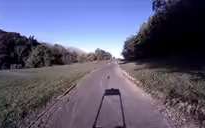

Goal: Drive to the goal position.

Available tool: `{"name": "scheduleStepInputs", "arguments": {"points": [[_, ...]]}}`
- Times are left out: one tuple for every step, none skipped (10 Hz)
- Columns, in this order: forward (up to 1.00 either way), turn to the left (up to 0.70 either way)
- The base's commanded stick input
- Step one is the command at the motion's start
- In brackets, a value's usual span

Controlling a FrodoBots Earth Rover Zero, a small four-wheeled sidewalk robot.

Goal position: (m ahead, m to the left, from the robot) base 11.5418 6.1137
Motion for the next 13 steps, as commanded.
{"name": "scheduleStepInputs", "arguments": {"points": [[0.5,0.0],[0.5,0.0],[0.5,0.0],[0.5,0.0],[0.5,0.0],[0.5,0.0],[0.5,0.0],[0.5,0.0],[0.5,0.0],[0.5,0.0],[0.5,0.0],[0.5,0.0],[0.5,0.0]]}}
